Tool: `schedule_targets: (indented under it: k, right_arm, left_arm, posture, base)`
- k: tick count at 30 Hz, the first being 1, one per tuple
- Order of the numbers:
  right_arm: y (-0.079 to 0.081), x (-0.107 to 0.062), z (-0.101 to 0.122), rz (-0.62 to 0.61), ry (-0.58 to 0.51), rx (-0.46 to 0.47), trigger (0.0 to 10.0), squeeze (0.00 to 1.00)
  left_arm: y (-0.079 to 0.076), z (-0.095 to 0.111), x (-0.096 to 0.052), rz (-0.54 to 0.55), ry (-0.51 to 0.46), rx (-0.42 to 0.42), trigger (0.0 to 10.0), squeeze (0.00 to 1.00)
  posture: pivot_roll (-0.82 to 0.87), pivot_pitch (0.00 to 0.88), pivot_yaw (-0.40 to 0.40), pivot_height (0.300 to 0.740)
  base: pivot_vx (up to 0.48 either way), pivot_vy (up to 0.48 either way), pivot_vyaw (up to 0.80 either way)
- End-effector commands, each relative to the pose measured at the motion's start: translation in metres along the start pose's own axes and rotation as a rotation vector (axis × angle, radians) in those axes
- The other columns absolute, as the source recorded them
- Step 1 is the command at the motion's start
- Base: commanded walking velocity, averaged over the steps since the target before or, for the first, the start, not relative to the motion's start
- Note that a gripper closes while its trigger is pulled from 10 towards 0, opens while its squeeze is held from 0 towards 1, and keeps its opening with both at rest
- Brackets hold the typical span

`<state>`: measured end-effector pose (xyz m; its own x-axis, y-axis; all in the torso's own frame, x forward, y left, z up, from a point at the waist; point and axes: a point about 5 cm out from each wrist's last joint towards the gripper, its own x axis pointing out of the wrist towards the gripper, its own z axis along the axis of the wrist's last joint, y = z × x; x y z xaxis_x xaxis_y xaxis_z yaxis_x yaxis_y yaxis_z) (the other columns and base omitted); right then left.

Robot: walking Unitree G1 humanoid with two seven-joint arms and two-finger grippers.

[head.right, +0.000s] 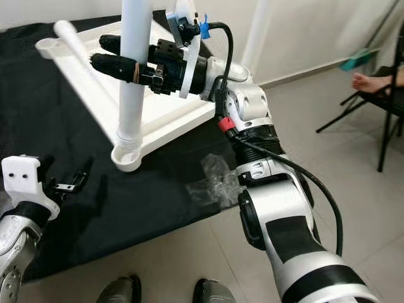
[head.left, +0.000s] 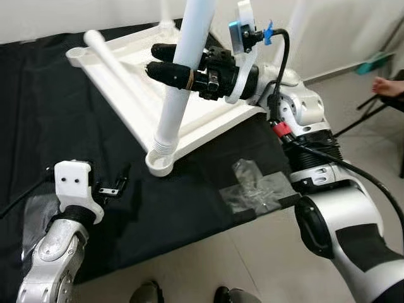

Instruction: Building children table

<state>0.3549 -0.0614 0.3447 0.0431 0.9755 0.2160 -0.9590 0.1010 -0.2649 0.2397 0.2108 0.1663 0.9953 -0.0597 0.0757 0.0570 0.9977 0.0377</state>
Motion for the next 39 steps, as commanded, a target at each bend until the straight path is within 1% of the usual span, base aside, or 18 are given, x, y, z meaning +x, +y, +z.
schedule_targets:
  k: [1, 2, 4, 5, 6, 8, 16, 18, 20, 22, 24, 25, 27, 29, 30, 34, 36, 39]
  right_arm:
    - [0.0, 0.002, 0.005, 0.023, -0.007, -0.033, 10.0, 0.0]
    - [0.0, 0.001, 0.004, 0.024, -0.005, -0.036, 10.0, 0.0]
    - [0.0, 0.001, 0.007, 0.035, 0.002, -0.061, 10.0, 0.0]
    - [0.0, 0.001, 0.007, 0.035, 0.002, -0.061, 10.0, 0.0]
    - [0.0, 0.002, 0.01, 0.039, 0.007, -0.079, 10.0, 0.0]
    - [0.0, 0.002, 0.01, 0.039, 0.009, -0.084, 10.0, 0.0]
    - [0.0, 0.005, 0.009, 0.013, 0.024, -0.116, 10.0, 0.0]
    - [-0.002, 0.004, 0.011, -0.041, 0.011, -0.133, 10.0, 0.0]
    - [-0.007, 0.0, 0.012, -0.201, -0.018, -0.159, 10.0, 0.0]
    - [-0.007, -0.003, 0.009, -0.253, -0.024, -0.161, 10.0, 0.0]
    - [-0.002, -0.011, -0.001, -0.34, -0.051, -0.08, 10.0, 0.0]
    - [-0.002, -0.011, -0.001, -0.34, -0.051, -0.08, 10.0, 0.0]
    - [0.016, -0.024, -0.019, -0.439, -0.11, 0.022, 10.0, 0.0]
    - [0.023, -0.026, -0.025, -0.464, -0.107, 0.046, 10.0, 0.0]
    - [0.031, -0.032, -0.036, -0.488, -0.063, 0.044, 10.0, 0.0]
    - [0.037, -0.034, -0.043, -0.495, -0.049, 0.052, 10.0, 0.0]
    - [0.042, -0.033, -0.049, -0.524, 0.011, -0.012, 10.0, 0.0]
    - [0.045, -0.031, -0.05, -0.529, 0.024, -0.015, 10.0, 0.0]
  left_arm:
    - [0.001, -0.006, -0.002, 0.01, 0.025, -0.003, 10.0, 0.0]
    - [0.001, -0.007, -0.001, 0.013, 0.028, -0.015, 10.0, 0.0]
    - [-0.017, -0.012, -0.004, -0.033, 0.056, -0.102, 10.0, 0.0]
    - [-0.017, -0.012, -0.004, -0.033, 0.056, -0.102, 10.0, 0.0]
    - [-0.035, -0.016, -0.005, -0.086, 0.075, -0.146, 10.0, 0.0]
    - [-0.039, -0.016, -0.004, -0.103, 0.076, -0.143, 10.0, 0.0]
    - [-0.034, -0.023, 0.002, -0.092, 0.079, -0.137, 10.0, 0.0]
    - [-0.034, -0.024, 0.002, -0.086, 0.078, -0.119, 10.0, 0.0]
    - [-0.033, -0.025, 0.004, -0.071, 0.073, -0.104, 10.0, 0.0]
    - [-0.033, -0.026, 0.004, -0.066, 0.069, -0.104, 10.0, 0.0]
    - [-0.033, -0.022, 0.006, -0.066, 0.047, -0.115, 10.0, 0.0]
    - [-0.033, -0.022, 0.006, -0.066, 0.047, -0.115, 10.0, 0.0]
    - [-0.037, -0.014, 0.01, -0.076, 0.006, -0.133, 10.0, 0.0]
    - [-0.038, -0.011, 0.01, -0.081, -0.007, -0.139, 10.0, 0.0]
    - [-0.04, -0.008, 0.012, -0.091, -0.02, -0.141, 10.0, 0.0]
    - [-0.041, -0.007, 0.014, -0.099, -0.028, -0.139, 10.0, 0.0]
    - [-0.042, -0.005, 0.017, -0.109, -0.039, -0.136, 10.0, 0.0]
    - [-0.043, -0.003, 0.019, -0.116, -0.052, -0.141, 10.0, 0.0]
  posture:
    - [0.0, 0.225, -0.074, 0.74]
    - [0.0, 0.225, -0.074, 0.74]
    - [0.0, 0.211, -0.079, 0.74]
    - [0.0, 0.211, -0.079, 0.74]
    - [0.01, 0.198, -0.081, 0.74]
    - [0.01, 0.193, -0.082, 0.74]
    - [0.01, 0.148, -0.086, 0.74]
    - [0.01, 0.139, -0.089, 0.74]
    - [0.02, 0.11, -0.097, 0.74]
    - [0.02, 0.093, -0.103, 0.74]
    - [0.02, 0.075, -0.107, 0.74]
    - [0.02, 0.075, -0.107, 0.74]
    - [0.02, 0.035, -0.101, 0.74]
    - [0.02, 0.031, -0.1, 0.74]
    - [0.02, 0.019, -0.098, 0.74]
    - [0.01, 0.006, -0.095, 0.74]
    - [0.01, 0.001, -0.085, 0.74]
    - [0.0, 0.001, -0.08, 0.74]
  base:
    - [0.0, 0.0, 0.73]
    - [0.0, 0.0, 0.73]
    - [0.0, 0.0, 0.73]
    - [0.0, 0.0, 0.73]
    - [0.0, 0.0, 0.73]
    - [0.0, 0.0, 0.73]
    - [0.0, 0.0, 0.72]
    - [0.0, 0.0, 0.0]
    - [0.0, 0.0, 0.0]
    - [0.0, 0.0, 0.0]
    - [0.148, 0.0, 0.0]
    - [0.296, 0.0, 0.0]
    - [0.375, 0.0, 0.69]
    - [0.375, 0.0, 0.31]
    - [0.371, 0.0, 0.0]
    - [0.373, 0.0, 0.39]
    - [0.379, 0.0, 0.0]
    - [0.375, 0.0, 0.0]
